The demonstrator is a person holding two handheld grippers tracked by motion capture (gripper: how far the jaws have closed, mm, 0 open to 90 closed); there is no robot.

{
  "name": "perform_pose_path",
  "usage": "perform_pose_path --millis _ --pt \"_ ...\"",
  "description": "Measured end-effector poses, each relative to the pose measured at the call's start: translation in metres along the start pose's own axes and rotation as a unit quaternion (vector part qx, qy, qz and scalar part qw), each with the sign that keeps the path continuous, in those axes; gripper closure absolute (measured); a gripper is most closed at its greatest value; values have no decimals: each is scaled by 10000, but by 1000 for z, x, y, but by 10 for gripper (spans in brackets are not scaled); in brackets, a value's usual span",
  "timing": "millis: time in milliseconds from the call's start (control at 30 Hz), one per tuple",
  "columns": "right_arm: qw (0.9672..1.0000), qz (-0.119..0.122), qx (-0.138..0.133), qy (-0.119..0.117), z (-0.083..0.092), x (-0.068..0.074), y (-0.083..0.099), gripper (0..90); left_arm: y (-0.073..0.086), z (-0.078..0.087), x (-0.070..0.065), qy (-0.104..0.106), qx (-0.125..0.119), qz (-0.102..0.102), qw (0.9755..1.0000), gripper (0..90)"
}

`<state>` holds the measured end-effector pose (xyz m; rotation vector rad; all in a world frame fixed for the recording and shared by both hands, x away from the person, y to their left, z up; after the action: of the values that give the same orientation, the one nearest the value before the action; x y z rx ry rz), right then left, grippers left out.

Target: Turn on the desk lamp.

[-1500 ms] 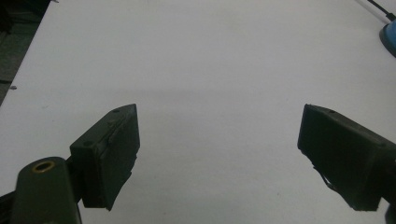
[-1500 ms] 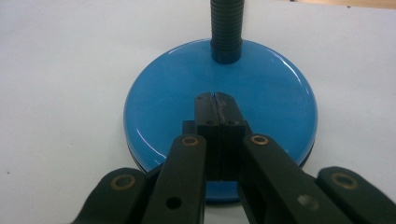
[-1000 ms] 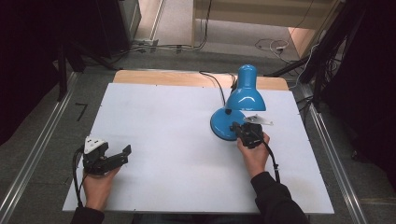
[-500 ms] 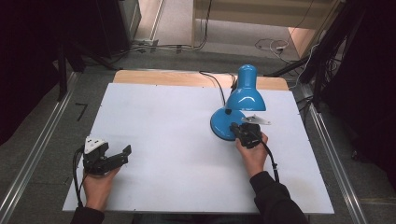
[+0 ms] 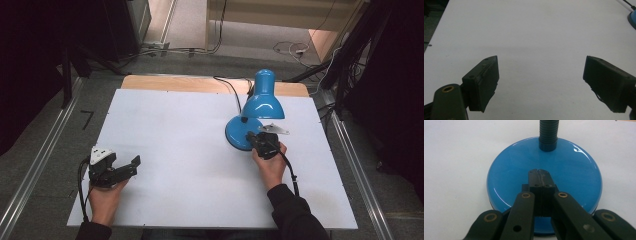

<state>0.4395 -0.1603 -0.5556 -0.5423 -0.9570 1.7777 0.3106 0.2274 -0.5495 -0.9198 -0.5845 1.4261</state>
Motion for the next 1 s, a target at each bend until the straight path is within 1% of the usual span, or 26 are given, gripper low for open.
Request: perform_pose_path --millis 167,567,1000 --pt "10000 17 -19 2 0 1 0 878 0 0 0 -1 -7 -1 10000 141" --pt "9998 194 -49 88 0 2 1 879 0 1 0 -2 -22 6 10000 143" --pt "9996 223 -77 130 1 2 1 879 -1 1 0 -1 -32 1 10000 144"
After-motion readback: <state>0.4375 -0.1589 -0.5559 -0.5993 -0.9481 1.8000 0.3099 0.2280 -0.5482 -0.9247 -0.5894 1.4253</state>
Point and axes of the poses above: each handheld gripper's, and its own axes: z roughly backward along the jaws, y roughly out of its underside, x roughly to its left, the point moved 10 cm from there along -z, roughly forward along the jaws, and after that the axes turned 1 degree about -z, right-handed, at the moved point
